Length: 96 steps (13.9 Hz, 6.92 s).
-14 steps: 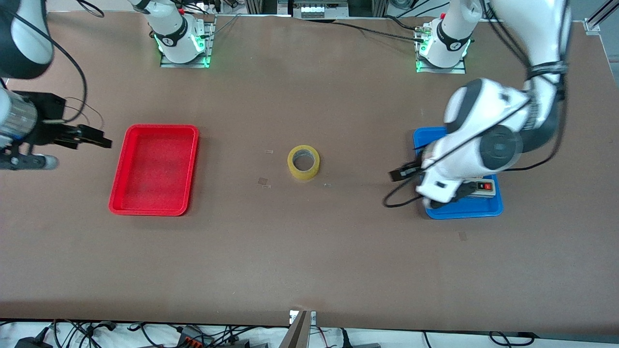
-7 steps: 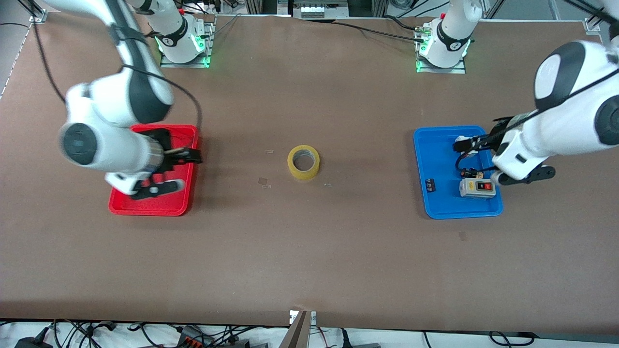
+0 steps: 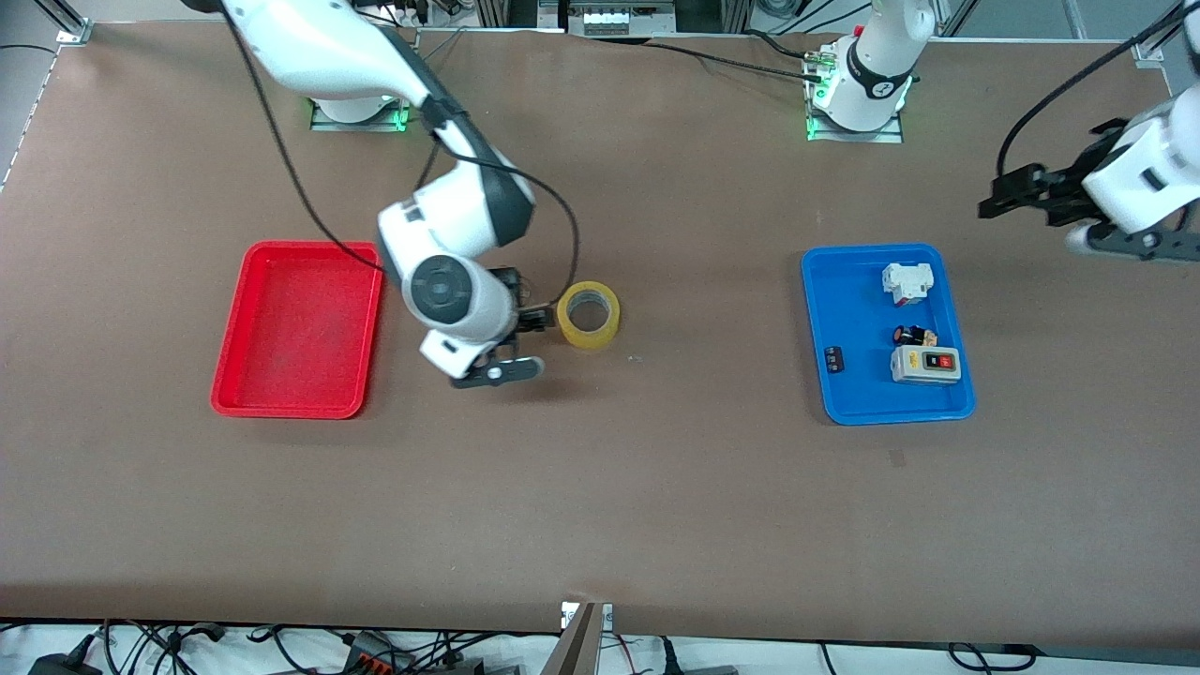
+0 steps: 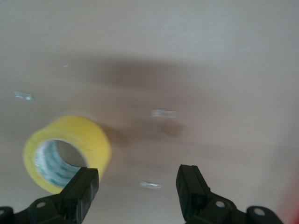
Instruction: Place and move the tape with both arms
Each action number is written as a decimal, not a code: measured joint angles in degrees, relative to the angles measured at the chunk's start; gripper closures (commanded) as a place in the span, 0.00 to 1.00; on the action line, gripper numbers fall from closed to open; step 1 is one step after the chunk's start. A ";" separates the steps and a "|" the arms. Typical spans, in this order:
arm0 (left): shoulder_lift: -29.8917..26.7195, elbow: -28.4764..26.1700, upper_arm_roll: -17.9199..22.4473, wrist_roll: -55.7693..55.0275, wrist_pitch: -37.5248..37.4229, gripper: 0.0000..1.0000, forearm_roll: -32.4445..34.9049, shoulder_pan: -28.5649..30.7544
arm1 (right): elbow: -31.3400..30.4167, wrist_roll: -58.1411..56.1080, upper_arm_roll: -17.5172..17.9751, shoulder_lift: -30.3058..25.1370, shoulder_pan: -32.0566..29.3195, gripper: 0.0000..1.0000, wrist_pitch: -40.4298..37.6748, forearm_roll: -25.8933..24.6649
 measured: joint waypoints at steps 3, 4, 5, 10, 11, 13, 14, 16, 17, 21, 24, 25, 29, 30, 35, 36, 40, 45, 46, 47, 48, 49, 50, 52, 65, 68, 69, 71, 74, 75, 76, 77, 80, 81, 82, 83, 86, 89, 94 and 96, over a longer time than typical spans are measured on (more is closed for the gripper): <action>0.35 4.74 -0.16 0.89 0.97 0.00 2.07 0.10 | 1.22 4.74 -0.03 2.10 3.97 0.01 0.74 -0.02; 1.24 6.14 -0.11 0.89 1.87 0.00 2.16 0.04 | 1.22 5.09 -0.04 2.33 4.46 0.01 0.76 -0.03; 2.37 7.48 0.17 0.89 3.93 0.00 2.21 -0.12 | 1.21 5.33 -0.04 2.66 4.81 0.01 0.76 -0.03; 5.04 10.45 3.52 0.88 5.70 0.00 1.65 -2.07 | 1.18 6.86 -0.17 5.18 5.01 0.02 0.78 -0.03; 5.07 10.48 4.38 0.87 5.70 0.00 1.64 -2.76 | 1.18 7.12 -0.17 5.64 5.01 0.02 1.04 -0.03; 5.07 10.50 5.04 0.86 5.07 0.00 1.64 -3.34 | 1.18 7.68 -0.18 6.18 5.01 0.03 1.94 -0.03; 5.07 10.50 5.27 0.86 4.66 0.00 1.63 -3.59 | 1.16 8.01 -0.18 6.58 5.07 0.08 2.33 -0.03; 5.09 10.50 5.56 0.85 4.34 0.00 1.62 -4.18 | 1.15 8.39 -0.18 7.69 5.47 0.29 3.23 -0.03; 5.10 10.50 5.63 0.85 4.18 0.00 1.62 -4.22 | 1.15 8.62 -0.18 8.12 5.64 0.44 3.86 -0.04; 5.10 10.50 6.19 0.87 3.17 0.00 1.62 -4.16 | 1.37 8.85 -0.43 8.20 5.53 0.88 4.54 -0.04; 5.10 10.50 6.16 0.87 2.93 0.00 1.62 -3.82 | 1.70 8.97 -0.62 7.95 5.46 1.00 4.66 -0.08; 5.10 10.50 6.04 0.87 2.82 0.00 1.62 -3.77 | 1.86 8.97 -0.63 7.86 5.47 1.00 4.40 -0.09; 4.89 10.55 4.30 0.85 0.77 0.00 1.60 -3.76 | 2.92 9.26 -4.64 3.90 5.63 1.00 -3.03 -0.20; 4.66 10.56 3.73 0.82 0.64 0.00 1.60 -3.74 | 3.08 9.30 -7.38 1.84 5.59 1.00 -6.66 -0.19; 3.99 10.57 2.46 0.20 -0.29 0.00 1.60 -3.35 | -0.95 0.23 -15.15 -5.95 -2.42 1.00 -14.49 -1.25; 3.99 10.57 2.29 -0.35 -0.32 0.00 1.60 -3.31 | -2.90 -3.31 -16.37 -7.06 -4.56 1.00 -14.48 -1.51; 3.99 10.57 2.08 -0.67 -0.34 0.00 1.60 -3.05 | -10.13 -13.84 -18.21 -11.05 -15.17 1.00 -14.26 -1.77; 3.99 10.57 1.99 -0.75 -0.34 0.00 1.60 -2.93 | -24.92 -17.37 -18.30 -13.88 -18.82 1.00 3.46 -2.75; 3.99 10.57 1.96 -0.76 -0.34 0.00 1.60 -2.93 | -28.62 -17.37 -18.32 -14.86 -18.70 1.00 7.48 -2.83; 3.99 10.57 1.95 -0.78 -0.34 0.00 1.60 -2.92 | -31.80 -17.37 -18.47 -15.94 -18.73 1.00 10.45 -2.91; 3.99 10.57 1.92 -0.81 -0.34 0.00 1.60 -2.86 | -34.30 -17.37 -18.74 -16.92 -18.83 1.00 12.29 -2.95; 3.99 10.57 1.81 -0.83 -0.34 0.00 1.60 -2.67 | -36.06 -17.39 -19.07 -17.69 -19.06 1.00 13.18 -2.98; 3.99 10.57 1.55 -0.83 -0.34 0.00 1.60 -2.41 | -37.03 -17.74 -19.30 -18.10 -19.46 1.00 13.45 -2.98; 3.99 10.57 1.32 -0.84 -0.34 0.00 1.60 -2.25 | -37.75 -20.04 -19.37 -18.32 -20.63 1.00 13.48 -2.97; 3.99 10.57 1.17 -1.06 -0.39 0.00 1.60 -2.19 | -38.34 -26.97 -18.64 -15.34 -18.81 0.00 15.38 -2.87; 3.99 10.57 1.15 -1.14 -0.43 0.00 1.60 -2.19 | -36.67 -27.27 -18.84 -15.71 -18.88 0.00 13.57 -2.87; 3.99 10.57 1.15 -1.16 -0.46 0.00 1.60 -2.19 | -34.90 -27.39 -18.85 -16.10 -18.88 0.00 10.88 -2.87; 3.99 10.57 1.15 -1.19 -0.49 0.00 1.60 -2.19 | -28.48 -27.49 -18.89 -16.99 -18.89 0.00 2.81 -2.87; 3.99 10.56 1.13 -1.22 -0.50 0.00 1.60 -2.18 | -13.39 -27.48 -18.94 -18.41 -18.88 0.00 -11.12 -2.86; 3.99 10.56 1.13 -1.22 -0.51 0.00 1.60 -2.17 | -8.92 -27.48 -18.94 -18.74 -18.85 0.00 -14.01 -2.85; 3.99 10.56 1.13 -1.22 -0.51 0.00 1.60 -2.17 | -4.98 -27.48 -18.94 -19.01 -18.83 0.00 -16.05 -2.85; 3.99 10.56 1.12 -1.23 -0.52 0.00 1.60 -2.17 | -1.50 -27.48 -18.94 -19.17 -18.82 0.00 -17.66 -2.85; 3.99 10.56 1.12 -1.25 -0.52 0.00 1.60 -2.14 | 6.73 -27.48 -18.86 -19.21 -18.75 0.00 -23.60 -2.78; 3.99 10.56 1.12 -1.26 -0.52 0.00 1.60 -2.14 | 8.29 -27.48 -18.83 -19.20 -18.72 0.00 -24.63 -2.69; 3.99 10.56 1.12 -1.26 -0.52 0.00 1.60 -2.14 | 9.12 -27.49 -18.83 -19.18 -18.77 0.00 -24.95 -2.20; 3.99 10.56 1.12 -1.27 -0.52 0.00 1.60 -2.14 | 9.48 -27.39 -18.81 -19.09 -19.10 0.01 -24.95 -1.11; 3.99 10.56 1.12 -1.29 -0.53 0.00 1.60 -2.12 | 9.59 -27.35 -11.33 -19.10 -27.18 0.02 -24.65 -1.60; 3.99 10.56 1.12 -1.30 -0.53 0.00 1.60 -2.12 | 6.38 -26.13 -6.95 -20.84 -29.60 0.02 -21.53 -7.28; 3.99 10.56 1.12 -1.31 -0.53 0.00 1.60 -2.12 | -6.74 -25.70 -3.07 -30.12 -32.94 0.01 -16.47 -6.87; 3.99 10.56 1.12 -1.31 -0.53 0.00 1.60 -2.12 | -7.38 -25.71 -2.49 -30.78 -32.93 0.01 -16.46 -6.87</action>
